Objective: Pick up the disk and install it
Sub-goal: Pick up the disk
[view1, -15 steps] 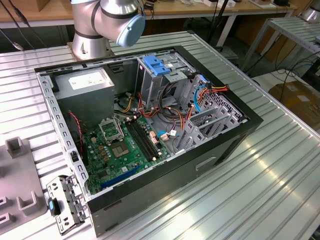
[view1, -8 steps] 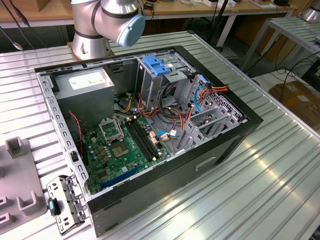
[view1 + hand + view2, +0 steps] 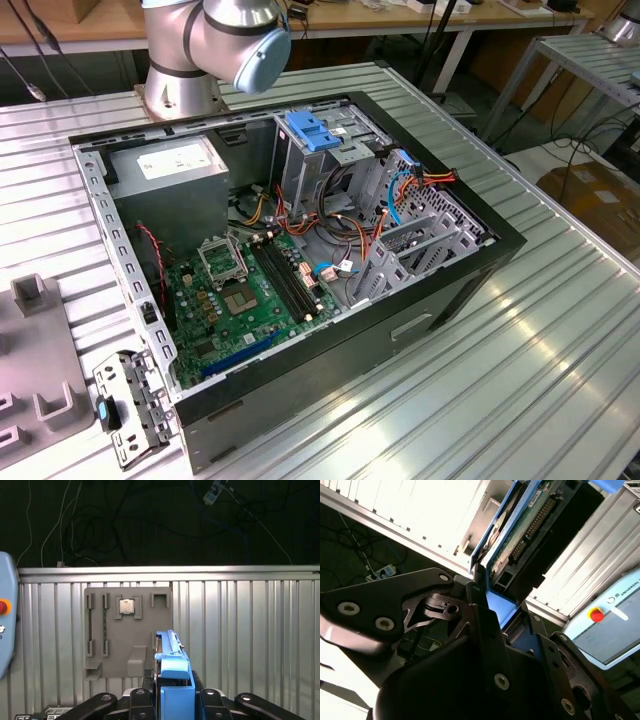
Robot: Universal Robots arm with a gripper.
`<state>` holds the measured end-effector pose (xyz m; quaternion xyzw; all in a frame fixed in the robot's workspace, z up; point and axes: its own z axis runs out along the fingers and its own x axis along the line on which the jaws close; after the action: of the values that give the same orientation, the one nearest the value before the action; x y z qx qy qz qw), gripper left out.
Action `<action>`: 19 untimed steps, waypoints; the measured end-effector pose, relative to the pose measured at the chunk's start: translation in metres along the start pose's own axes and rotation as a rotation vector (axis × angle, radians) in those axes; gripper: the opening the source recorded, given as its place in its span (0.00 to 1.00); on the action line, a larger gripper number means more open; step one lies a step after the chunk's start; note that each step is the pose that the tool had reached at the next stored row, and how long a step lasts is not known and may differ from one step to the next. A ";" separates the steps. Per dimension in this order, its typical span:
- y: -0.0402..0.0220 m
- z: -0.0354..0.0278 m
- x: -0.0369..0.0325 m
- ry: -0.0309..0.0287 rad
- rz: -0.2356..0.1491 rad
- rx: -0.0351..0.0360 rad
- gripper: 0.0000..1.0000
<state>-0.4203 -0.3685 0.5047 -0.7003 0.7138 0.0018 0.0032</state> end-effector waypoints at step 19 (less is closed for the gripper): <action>-0.0296 0.0000 0.0120 -0.0001 0.000 0.0000 0.37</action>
<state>-0.3909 -0.3811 0.5047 -0.7002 0.7139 0.0018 0.0032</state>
